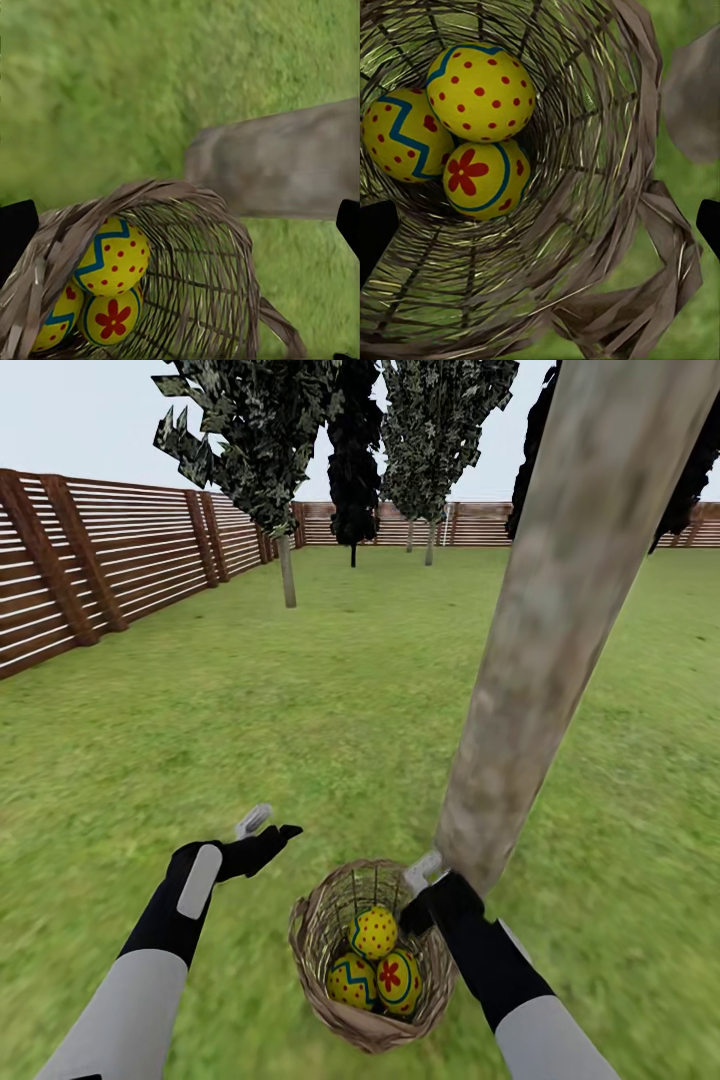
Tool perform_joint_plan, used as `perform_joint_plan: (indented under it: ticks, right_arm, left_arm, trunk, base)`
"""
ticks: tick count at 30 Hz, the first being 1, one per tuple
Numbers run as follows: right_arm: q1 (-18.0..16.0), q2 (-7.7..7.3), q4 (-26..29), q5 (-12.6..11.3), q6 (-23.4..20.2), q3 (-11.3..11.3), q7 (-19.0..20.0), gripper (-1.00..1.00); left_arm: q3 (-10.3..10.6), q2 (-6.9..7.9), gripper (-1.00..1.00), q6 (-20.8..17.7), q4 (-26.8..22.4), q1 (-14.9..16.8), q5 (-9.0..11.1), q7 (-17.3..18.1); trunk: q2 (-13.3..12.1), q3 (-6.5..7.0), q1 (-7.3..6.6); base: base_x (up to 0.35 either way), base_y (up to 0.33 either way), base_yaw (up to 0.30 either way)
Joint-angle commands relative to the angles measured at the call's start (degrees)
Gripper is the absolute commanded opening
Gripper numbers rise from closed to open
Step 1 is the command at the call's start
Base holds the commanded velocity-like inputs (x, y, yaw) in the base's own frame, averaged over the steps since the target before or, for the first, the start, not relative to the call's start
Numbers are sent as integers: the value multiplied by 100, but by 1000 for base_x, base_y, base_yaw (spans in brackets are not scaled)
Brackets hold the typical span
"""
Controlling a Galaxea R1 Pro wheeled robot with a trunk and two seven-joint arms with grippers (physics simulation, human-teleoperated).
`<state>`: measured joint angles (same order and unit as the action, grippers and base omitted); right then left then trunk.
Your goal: Take the three Easter eggs out of the wicker basket on the lawn in the garden, then place them on the lawn next to a single tree (choose any tree) so that all three eggs are next to the same tree and none are left in the basket.
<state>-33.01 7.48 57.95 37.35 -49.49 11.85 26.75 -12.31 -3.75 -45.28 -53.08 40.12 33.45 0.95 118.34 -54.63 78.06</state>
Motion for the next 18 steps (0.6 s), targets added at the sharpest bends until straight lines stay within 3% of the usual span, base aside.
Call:
perform_joint_plan:
  ticks: [1,2,3,5,12,18]
  right_arm:
    - [-3,0,-54,29,10,3,50,100]
    - [-3,-6,-161,-90,149,2,49,100]
    - [-3,-17,-301,-387,565,2,49,100]
    - [-3,-31,-374,-506,718,2,54,100]
    - [-3,6,-394,-551,800,40,61,100]
    - [-9,120,-395,-542,800,54,39,100]
  left_arm:
    - [-26,-6,100,-39,-6,4,4,10]
    - [-26,-4,100,-41,-8,4,4,10]
    - [-27,0,100,-42,-2,4,4,10]
    - [-32,12,100,-42,-3,4,8,14]
    - [-39,59,100,-43,0,6,5,357]
    - [-46,79,100,-48,-8,5,10,417]
  trunk:
    - [44,-23,22]
    - [84,-41,44]
    - [124,-59,66]
    - [204,-95,110]
    - [485,-221,263]
    - [726,-329,395]
  base:
    - [0,0,0]
    - [0,0,0]
    - [0,0,0]
    - [0,0,0]
    - [0,0,0]
    - [0,0,0]
